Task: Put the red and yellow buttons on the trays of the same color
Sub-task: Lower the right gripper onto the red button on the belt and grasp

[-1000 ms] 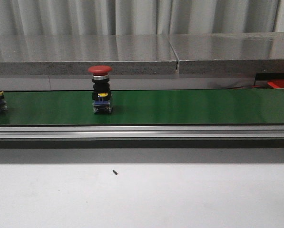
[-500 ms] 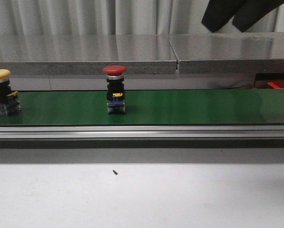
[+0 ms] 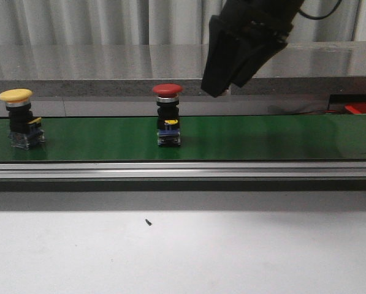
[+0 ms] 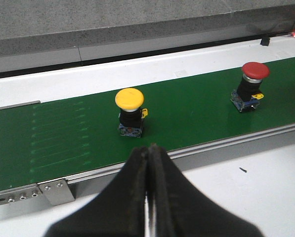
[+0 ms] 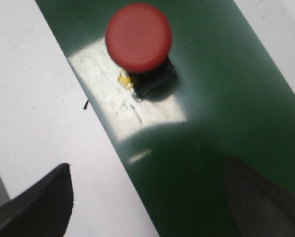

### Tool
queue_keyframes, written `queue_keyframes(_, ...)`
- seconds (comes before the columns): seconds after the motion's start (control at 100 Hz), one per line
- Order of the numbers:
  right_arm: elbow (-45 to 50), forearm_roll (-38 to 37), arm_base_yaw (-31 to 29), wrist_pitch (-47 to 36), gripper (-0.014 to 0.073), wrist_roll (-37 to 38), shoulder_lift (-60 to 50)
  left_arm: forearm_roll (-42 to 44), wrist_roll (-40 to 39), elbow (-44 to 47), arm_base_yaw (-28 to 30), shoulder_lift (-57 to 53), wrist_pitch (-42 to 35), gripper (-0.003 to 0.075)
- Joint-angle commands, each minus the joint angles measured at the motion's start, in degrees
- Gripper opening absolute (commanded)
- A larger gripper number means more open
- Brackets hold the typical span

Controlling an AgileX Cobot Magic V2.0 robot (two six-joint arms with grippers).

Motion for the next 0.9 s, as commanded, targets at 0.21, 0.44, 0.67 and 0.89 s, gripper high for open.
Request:
queue_keyframes(0.21, -3.04, 1.78, 2.12, -10.61, 0.0612, -1.78, 1.6, -1.22, 0.05, -1.54, -0.46, 0.17, -3.82, -0.0019)
queue_keyframes(0.44, -3.04, 2.73, 2.12, -14.48, 0.0582, -1.78, 2.41, -1.22, 0.05, -1.54, -0.46, 0.17, -3.82, -0.0019)
queue_keyframes(0.67, -2.99, 3.37, 2.12, -14.7, 0.0291, -1.78, 2.41, -1.22, 0.05, -1.54, -0.46, 0.17, -3.82, -0.0019)
queue_keyframes(0.89, -2.99, 3.5, 1.54, -14.75, 0.0285, -1.73, 1.75, -1.22, 0.05, -1.54, -0.46, 0.17, -3.82, -0.0019)
